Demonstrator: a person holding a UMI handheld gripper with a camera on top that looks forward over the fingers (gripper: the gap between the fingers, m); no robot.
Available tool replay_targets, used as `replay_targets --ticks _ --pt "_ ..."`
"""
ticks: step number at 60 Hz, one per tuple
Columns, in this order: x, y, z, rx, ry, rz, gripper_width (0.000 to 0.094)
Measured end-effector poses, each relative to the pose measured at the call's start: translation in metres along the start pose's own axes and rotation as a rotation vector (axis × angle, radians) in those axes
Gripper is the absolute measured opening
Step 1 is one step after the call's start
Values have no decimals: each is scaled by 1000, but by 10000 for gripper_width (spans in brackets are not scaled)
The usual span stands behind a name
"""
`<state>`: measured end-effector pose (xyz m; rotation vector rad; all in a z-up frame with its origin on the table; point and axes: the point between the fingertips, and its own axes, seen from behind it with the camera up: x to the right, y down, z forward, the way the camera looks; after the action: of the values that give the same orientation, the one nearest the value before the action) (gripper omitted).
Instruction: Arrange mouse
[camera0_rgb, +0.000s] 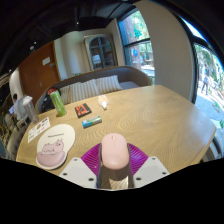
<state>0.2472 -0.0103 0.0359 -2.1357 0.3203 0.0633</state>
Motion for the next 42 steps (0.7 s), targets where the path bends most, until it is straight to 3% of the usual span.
replay_targets --ticks 6,13,20,24,33,40,42 --pt "-44 -84 -7 140 20 -33 357" --pt "-130 -125 3 203 -35 -95 356" --pt "-213 -95 42 154 -98 -141 357" --pt "-236 -62 69 110 -76 -222 354" --pt "-268 -1 103 -8 -94 -245 360" --pt "-273 29 116 -58 -70 -281 398" --pt "-274 26 118 -35 -64 -278 406"
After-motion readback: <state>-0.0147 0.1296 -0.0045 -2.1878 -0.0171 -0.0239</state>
